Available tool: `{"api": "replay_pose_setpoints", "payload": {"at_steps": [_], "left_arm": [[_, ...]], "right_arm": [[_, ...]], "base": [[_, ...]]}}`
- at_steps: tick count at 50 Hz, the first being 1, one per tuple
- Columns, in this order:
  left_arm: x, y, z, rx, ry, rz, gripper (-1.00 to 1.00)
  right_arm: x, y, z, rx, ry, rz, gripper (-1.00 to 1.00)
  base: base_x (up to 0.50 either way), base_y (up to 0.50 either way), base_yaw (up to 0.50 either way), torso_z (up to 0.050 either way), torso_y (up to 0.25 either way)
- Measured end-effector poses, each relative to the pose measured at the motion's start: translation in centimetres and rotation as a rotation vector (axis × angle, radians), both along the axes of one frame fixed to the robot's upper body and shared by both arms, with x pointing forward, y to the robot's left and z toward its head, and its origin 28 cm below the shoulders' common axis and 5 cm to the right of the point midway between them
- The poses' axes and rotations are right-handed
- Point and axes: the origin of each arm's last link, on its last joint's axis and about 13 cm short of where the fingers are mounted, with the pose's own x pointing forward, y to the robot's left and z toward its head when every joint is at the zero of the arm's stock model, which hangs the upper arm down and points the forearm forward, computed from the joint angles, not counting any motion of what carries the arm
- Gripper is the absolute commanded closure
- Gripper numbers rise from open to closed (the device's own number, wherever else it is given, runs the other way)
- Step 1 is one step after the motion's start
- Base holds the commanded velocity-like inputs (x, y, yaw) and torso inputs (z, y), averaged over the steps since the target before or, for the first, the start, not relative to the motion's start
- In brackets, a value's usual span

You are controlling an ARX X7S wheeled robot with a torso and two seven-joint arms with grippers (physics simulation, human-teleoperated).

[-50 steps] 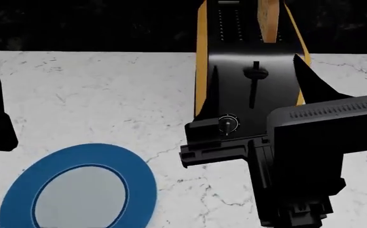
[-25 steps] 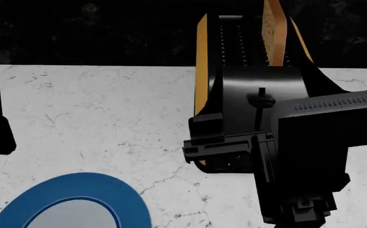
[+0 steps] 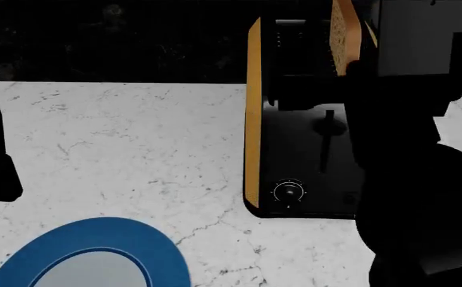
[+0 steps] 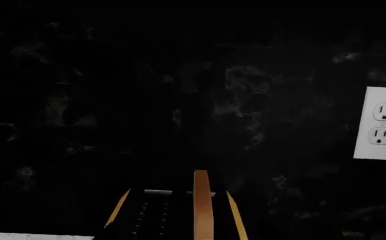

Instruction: Place the toasted item on a plate.

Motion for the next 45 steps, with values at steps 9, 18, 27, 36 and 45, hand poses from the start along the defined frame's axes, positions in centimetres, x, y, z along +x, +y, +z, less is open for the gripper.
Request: {"api": "replay_pose_setpoints", "payload": {"at_steps": [9,18,27,36,45], "left_arm": [[-0.1,0.0,-0.2,-0.007,0.003,-0.002,-1.00],[-0.3,0.1,-0.4,-0.013,0.004,-0.001,-1.00],[-0.3,0.1,-0.4,-0.014,0.004,-0.002,-1.00],[-0.4,0.1,-0.5,-0.014,0.004,-0.004,-1.00],[-0.5,0.1,-0.5,-0.013,0.004,-0.005,-1.00]], "right_arm": [[2.2,-0.5,1.8,0.044,0.126,-0.018,-1.00],[4.1,-0.7,2.6,0.078,0.225,-0.038,-1.00],[5.4,-0.6,3.0,0.088,0.300,-0.041,-1.00],[6.5,-0.3,3.2,0.066,0.346,-0.035,-1.00],[7.7,0.1,3.2,0.041,0.381,-0.033,-1.00]], "base": [[0.00,0.00,0.00,0.000,0.000],[0.00,0.00,0.00,0.000,0.000],[0.00,0.00,0.00,0.000,0.000],[0.00,0.00,0.00,0.000,0.000],[0.00,0.00,0.00,0.000,0.000]]}}
